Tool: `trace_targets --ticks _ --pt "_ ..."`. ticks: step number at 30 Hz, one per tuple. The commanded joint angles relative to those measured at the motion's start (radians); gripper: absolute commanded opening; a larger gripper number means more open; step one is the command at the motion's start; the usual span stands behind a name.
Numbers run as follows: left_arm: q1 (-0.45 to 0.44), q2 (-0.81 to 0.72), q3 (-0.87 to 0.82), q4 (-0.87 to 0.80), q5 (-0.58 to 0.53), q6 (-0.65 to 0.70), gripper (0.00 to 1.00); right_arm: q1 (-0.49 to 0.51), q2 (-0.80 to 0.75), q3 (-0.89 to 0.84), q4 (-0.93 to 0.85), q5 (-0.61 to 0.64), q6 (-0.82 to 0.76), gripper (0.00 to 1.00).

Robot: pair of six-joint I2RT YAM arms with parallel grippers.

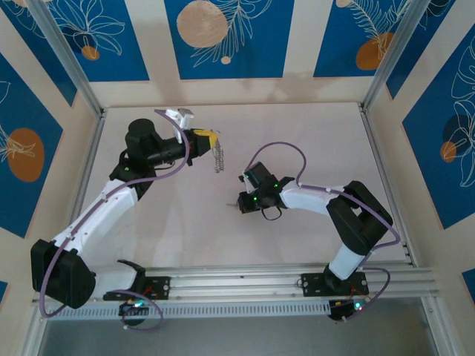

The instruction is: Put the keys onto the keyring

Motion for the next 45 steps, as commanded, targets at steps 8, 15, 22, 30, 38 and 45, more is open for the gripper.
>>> trace_targets --ticks 8,15,22,30,38,45 --pt "-0.009 -0.021 0.003 0.040 0.017 0.008 0.00 -0.002 0.068 0.007 0.011 -0.028 0.012 0.02" --pt "-0.009 -0.024 0.005 0.033 0.019 0.012 0.00 -0.001 0.066 0.015 0.019 -0.032 0.017 0.15" --pt "-0.010 -0.027 0.002 0.029 0.017 0.015 0.00 0.000 0.056 0.020 0.026 -0.042 0.019 0.16" --pt "-0.010 -0.027 -0.001 0.032 0.019 0.017 0.00 0.002 0.037 0.014 0.048 -0.055 0.020 0.16" --pt "-0.010 -0.029 -0.005 0.034 0.016 0.018 0.00 0.004 0.002 0.008 0.060 -0.071 0.024 0.17" --pt "-0.010 -0.036 -0.003 0.032 0.014 0.019 0.00 -0.008 -0.074 -0.018 0.057 -0.039 0.033 0.32"
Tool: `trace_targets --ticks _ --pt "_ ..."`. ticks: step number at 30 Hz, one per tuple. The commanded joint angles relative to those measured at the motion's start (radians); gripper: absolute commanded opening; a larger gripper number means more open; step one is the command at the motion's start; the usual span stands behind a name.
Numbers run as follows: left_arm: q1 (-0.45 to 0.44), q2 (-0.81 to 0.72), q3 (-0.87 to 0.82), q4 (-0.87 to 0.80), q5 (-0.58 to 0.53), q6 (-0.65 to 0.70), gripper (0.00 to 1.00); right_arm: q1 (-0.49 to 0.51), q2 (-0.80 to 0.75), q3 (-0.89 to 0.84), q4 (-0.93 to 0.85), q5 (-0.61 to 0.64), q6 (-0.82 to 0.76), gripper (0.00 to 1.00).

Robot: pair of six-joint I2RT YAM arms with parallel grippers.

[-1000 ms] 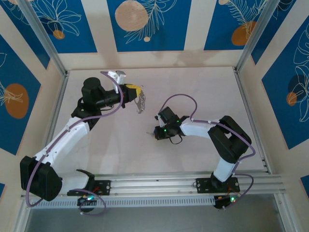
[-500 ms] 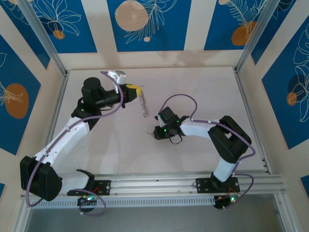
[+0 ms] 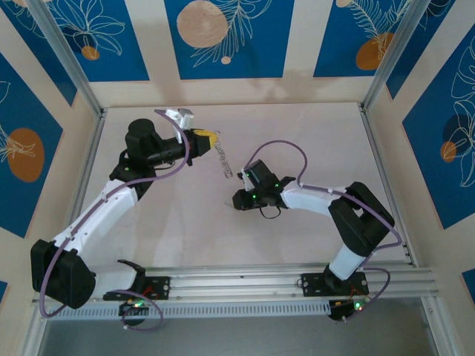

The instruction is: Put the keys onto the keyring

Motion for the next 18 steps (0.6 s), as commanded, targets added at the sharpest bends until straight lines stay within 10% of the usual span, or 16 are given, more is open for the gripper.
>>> trace_targets --ticks 1,18 --pt "-0.010 -0.035 -0.003 0.032 0.013 0.019 0.00 -0.009 -0.050 -0.019 0.001 0.007 0.008 0.34" --pt "-0.004 -0.072 0.005 -0.032 -0.051 0.068 0.00 0.107 0.085 0.118 -0.188 0.213 -0.028 0.38"
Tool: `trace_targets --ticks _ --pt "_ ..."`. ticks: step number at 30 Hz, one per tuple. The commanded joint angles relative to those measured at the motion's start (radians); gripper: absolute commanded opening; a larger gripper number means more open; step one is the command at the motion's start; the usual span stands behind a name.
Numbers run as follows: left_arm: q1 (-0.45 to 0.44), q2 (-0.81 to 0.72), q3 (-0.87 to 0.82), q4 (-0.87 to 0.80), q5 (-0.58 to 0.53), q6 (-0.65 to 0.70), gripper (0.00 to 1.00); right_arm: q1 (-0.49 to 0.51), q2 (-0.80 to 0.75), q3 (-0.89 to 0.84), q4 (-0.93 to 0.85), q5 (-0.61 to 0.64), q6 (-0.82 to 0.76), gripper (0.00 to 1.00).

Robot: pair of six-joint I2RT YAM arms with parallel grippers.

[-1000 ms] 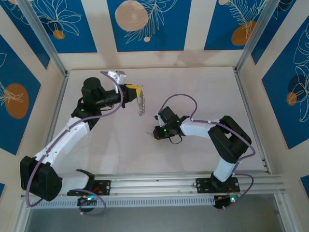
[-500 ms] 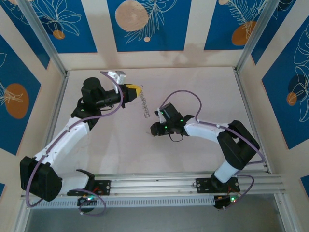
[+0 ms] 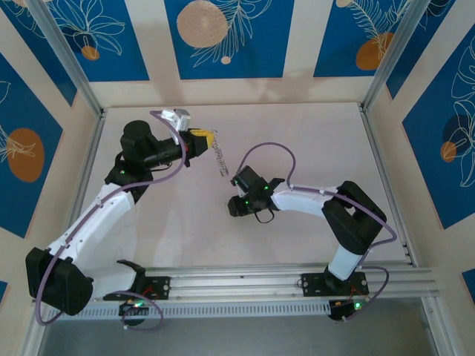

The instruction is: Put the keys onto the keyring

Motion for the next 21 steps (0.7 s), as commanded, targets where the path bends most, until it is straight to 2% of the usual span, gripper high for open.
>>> trace_targets --ticks 1,6,21 --pt "-0.004 -0.025 0.009 -0.002 -0.017 0.025 0.00 0.012 0.025 0.046 -0.055 0.073 -0.021 0.38" --pt "-0.003 -0.030 0.007 -0.005 -0.018 0.027 0.00 0.010 0.038 0.057 -0.055 0.116 -0.016 0.36" --pt "0.000 -0.021 0.005 -0.006 -0.010 0.033 0.00 0.010 0.075 0.070 -0.040 0.096 -0.019 0.31"
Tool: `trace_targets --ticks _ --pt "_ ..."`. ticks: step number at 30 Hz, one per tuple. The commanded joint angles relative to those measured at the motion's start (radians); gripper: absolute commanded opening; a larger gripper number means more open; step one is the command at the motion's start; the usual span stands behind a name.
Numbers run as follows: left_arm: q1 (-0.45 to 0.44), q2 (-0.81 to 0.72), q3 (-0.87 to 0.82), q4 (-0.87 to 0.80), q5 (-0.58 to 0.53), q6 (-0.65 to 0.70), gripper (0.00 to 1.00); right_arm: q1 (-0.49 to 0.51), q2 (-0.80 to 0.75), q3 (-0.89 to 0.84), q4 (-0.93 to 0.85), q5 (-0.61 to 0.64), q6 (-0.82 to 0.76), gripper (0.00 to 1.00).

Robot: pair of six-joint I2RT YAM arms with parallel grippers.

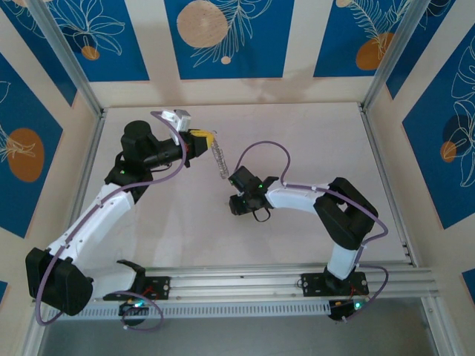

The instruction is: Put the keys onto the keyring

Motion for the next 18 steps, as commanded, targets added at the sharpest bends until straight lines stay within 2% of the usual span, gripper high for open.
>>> trace_targets --ticks 1,11,18 --pt "0.000 -0.020 0.006 0.012 0.000 0.024 0.00 0.001 0.015 0.025 -0.011 0.006 -0.006 0.30" --pt "0.005 -0.015 0.001 0.019 0.006 0.023 0.00 -0.002 0.023 0.032 -0.016 0.006 -0.009 0.19" --pt "0.008 -0.013 -0.002 0.029 0.009 0.021 0.00 -0.005 0.030 0.034 -0.016 -0.002 -0.008 0.18"
